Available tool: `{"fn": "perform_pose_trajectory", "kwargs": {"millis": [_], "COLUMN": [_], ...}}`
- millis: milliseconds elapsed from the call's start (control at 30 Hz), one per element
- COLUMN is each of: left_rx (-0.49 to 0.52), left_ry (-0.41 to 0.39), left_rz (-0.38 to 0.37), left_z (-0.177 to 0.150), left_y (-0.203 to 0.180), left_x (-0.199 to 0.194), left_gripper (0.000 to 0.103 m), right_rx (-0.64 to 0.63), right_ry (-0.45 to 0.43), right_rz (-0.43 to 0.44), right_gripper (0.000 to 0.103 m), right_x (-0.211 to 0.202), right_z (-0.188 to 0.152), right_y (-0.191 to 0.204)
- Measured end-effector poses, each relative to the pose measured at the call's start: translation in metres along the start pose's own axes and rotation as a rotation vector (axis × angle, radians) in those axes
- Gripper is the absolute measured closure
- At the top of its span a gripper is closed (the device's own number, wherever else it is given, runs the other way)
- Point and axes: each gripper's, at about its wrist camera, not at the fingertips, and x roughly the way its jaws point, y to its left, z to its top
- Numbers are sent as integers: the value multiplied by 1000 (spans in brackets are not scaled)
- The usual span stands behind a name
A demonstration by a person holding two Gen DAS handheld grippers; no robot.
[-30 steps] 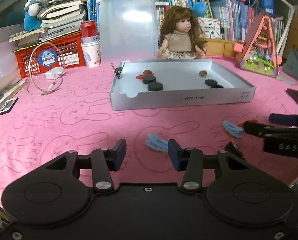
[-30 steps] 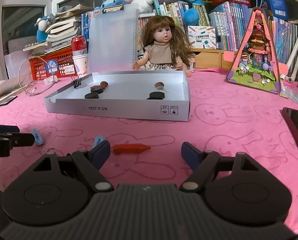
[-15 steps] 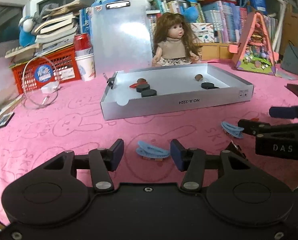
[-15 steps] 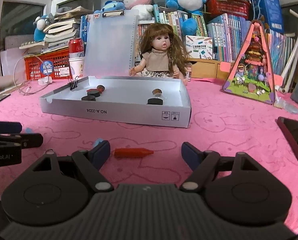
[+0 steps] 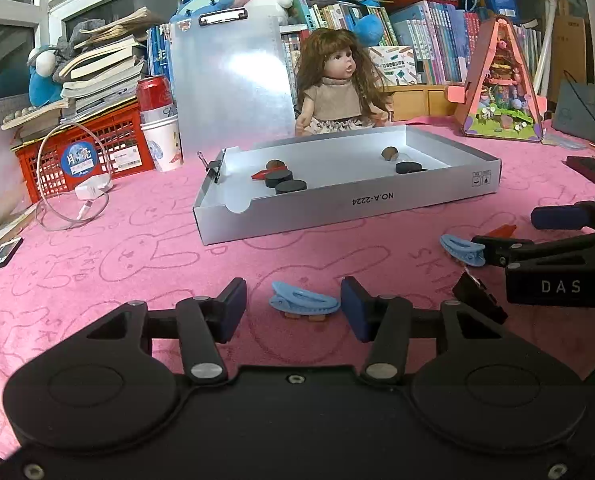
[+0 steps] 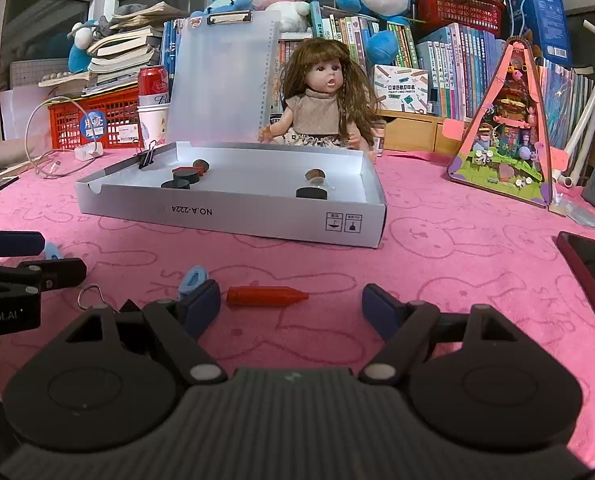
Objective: Organize rigid objects
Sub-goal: 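Grasp the blue clip with the left tool while the right tool grasps the orange carrot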
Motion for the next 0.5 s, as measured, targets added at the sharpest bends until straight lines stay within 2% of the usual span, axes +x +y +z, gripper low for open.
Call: {"fn": "perform_pose_trajectory", "kwargs": {"millis": [200, 500], "left_rx": [-14, -15], "left_ry": [-5, -17], "left_rz": [-1, -4], "left_z": [0, -3], "left_y": [1, 1], "left_x": [1, 1], "left_gripper": [53, 54], "right_rx": [-25, 1], "right_ry": [-3, 13], "right_rz": [-32, -26], "right_gripper": [16, 15], "right_x": [1, 2], "right_z": [0, 1], "right_y": [5, 2]}}
